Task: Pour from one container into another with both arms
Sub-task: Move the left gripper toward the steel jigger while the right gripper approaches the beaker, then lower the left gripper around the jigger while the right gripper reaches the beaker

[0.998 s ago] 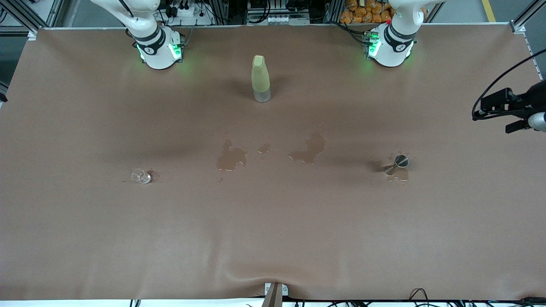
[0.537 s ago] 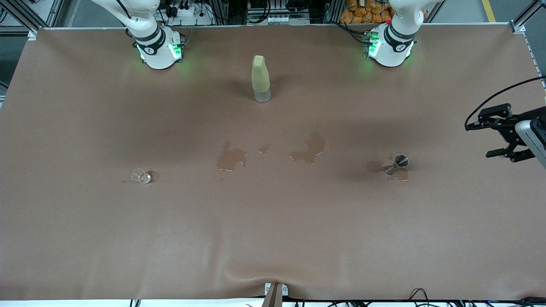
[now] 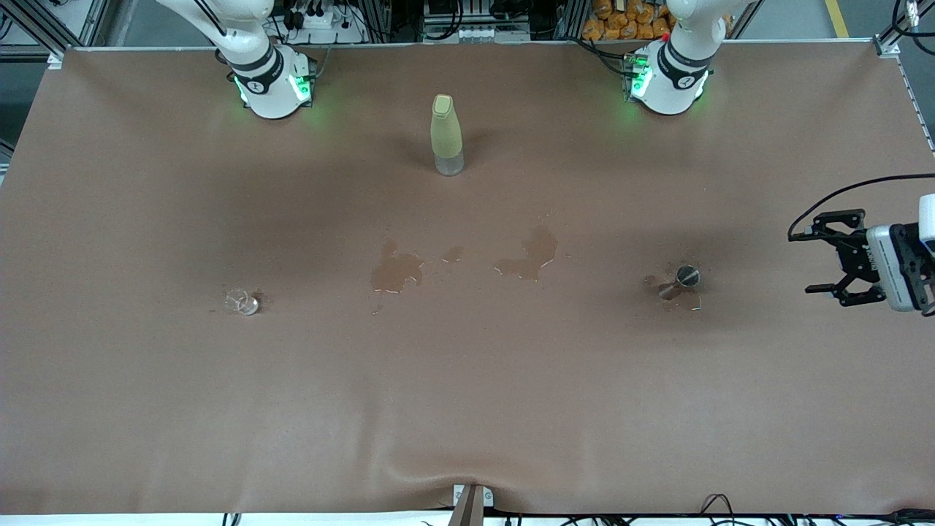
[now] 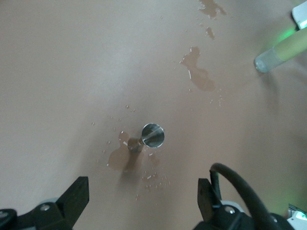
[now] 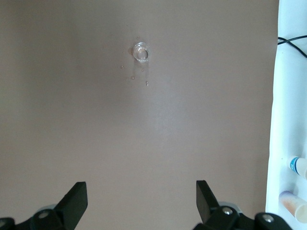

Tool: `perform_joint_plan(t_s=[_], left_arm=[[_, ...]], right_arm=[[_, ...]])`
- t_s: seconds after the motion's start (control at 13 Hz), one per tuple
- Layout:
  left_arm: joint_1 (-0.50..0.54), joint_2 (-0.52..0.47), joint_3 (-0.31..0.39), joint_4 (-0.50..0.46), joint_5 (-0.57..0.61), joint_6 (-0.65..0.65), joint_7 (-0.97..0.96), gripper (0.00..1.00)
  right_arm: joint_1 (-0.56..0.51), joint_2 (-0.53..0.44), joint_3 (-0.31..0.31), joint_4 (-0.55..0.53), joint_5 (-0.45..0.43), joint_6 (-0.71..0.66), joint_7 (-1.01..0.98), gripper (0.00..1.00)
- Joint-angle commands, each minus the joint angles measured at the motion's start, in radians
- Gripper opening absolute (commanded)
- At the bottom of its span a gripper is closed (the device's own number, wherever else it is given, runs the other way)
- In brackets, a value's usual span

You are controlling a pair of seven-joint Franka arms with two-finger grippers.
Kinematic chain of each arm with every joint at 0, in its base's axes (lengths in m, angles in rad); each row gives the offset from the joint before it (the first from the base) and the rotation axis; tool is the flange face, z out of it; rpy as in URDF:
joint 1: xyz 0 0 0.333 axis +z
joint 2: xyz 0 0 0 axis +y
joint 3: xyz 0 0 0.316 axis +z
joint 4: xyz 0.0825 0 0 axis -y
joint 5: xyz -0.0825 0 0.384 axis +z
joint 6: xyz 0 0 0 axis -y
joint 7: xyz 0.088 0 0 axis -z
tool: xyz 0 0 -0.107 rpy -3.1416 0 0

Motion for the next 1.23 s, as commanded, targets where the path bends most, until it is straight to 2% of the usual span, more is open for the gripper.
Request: perform_joint_plan(t_s=[0.0, 0.31, 0.46, 0.77, 1.15], left_arm=[[0.019, 0.043, -0.007, 0.002, -0.064, -0.004, 0.139, 1.0], [0.019, 0.143, -0.009, -0.002, -0.117, -0.01, 0.391, 1.0], [0.02, 0.194, -0.007, -0.01, -0.156, -0.016, 0.584, 1.0], [0.042, 0.292, -0.007, -0.021, -0.207, -0.016, 0.774, 1.0], [0.04, 0.372, -0.009, -0.061, -0.268, -0.016, 0.862, 1.0]], right_arm=[[-0.02, 0.025, 0.013, -0.051, 0.026, 0.071, -0.022, 1.0], [-0.02, 0.103, 0.013, -0.114, 0.096, 0.212, -0.086, 1.0], [-0.02, 0.143, -0.013, -0.137, 0.157, 0.267, -0.149, 1.0], [-0.018, 0.224, -0.062, -0.205, 0.338, 0.372, -0.321, 1.0], [-0.018, 0.329, -0.127, -0.252, 0.616, 0.375, -0.595, 1.0]])
